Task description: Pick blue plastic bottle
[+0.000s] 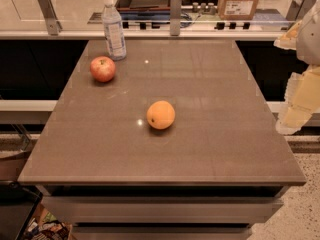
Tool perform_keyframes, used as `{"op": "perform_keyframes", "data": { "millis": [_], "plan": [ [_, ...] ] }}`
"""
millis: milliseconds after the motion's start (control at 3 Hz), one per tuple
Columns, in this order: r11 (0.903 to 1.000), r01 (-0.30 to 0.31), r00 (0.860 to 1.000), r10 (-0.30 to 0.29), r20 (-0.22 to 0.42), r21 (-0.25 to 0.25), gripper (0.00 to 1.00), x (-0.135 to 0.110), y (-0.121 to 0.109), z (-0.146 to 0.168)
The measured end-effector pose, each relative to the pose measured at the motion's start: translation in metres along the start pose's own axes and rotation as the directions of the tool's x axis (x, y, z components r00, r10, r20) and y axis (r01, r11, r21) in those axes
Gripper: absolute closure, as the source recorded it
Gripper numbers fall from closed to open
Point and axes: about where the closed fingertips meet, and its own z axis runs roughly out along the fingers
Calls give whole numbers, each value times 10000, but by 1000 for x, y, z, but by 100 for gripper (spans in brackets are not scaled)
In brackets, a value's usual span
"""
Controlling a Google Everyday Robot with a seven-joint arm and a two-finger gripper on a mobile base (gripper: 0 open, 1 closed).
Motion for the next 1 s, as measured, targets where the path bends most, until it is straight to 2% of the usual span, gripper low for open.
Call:
{"op": "perform_keyframes", "data": {
  "millis": [667, 1000],
  "plan": [
    [9997, -161, 9998, 158, 140, 197, 0, -1, -4, -3],
    [9949, -679, 9951, 621, 773, 747, 0, -10, -19, -2]
  ]
}}
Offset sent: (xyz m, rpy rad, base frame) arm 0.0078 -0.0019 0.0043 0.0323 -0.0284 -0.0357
